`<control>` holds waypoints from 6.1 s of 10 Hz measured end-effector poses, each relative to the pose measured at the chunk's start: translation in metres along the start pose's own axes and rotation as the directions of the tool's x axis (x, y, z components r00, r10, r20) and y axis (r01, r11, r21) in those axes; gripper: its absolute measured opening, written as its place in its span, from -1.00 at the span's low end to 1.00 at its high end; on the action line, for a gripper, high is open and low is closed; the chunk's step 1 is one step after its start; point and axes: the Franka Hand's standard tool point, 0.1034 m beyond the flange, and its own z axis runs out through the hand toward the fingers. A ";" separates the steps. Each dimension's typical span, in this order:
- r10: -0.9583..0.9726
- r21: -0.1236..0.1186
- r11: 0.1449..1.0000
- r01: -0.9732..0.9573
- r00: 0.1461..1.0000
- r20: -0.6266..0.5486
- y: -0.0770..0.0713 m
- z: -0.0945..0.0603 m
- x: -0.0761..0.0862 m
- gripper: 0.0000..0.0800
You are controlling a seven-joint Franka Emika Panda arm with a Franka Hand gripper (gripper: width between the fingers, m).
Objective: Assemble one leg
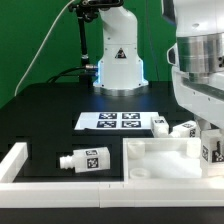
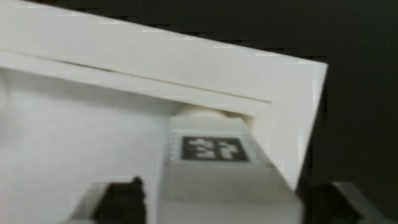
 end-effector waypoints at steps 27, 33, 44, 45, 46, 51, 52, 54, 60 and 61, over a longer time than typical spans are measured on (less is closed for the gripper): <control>0.537 0.004 0.843 -0.537 0.843 0.040 -0.007 0.002 0.001 -0.10; -0.110 0.065 0.992 0.112 0.994 -0.026 -0.003 -0.001 -0.010 0.62; -0.396 0.008 0.917 0.398 0.915 -0.080 -0.004 0.003 0.003 -0.27; -0.242 0.021 0.969 0.244 0.968 -0.068 -0.003 0.004 0.003 -0.27; -0.066 0.034 0.997 0.067 0.997 -0.047 -0.002 0.005 0.002 -0.27; 0.508 0.051 0.857 -0.512 0.858 0.072 -0.003 0.005 0.003 -0.27; 0.569 0.045 0.818 -0.573 0.819 0.082 -0.003 0.004 0.004 -0.27; 0.672 0.037 0.736 -0.676 0.736 0.079 -0.003 0.004 0.002 -0.27; 0.636 0.071 0.763 -0.643 0.765 0.103 -0.017 -0.020 -0.002 0.59; 0.635 0.061 0.764 -0.642 0.766 0.099 -0.017 -0.013 -0.007 0.61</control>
Offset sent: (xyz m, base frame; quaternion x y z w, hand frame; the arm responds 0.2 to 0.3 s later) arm 0.0000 0.0000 0.0000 0.0000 0.0000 -0.1296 0.9916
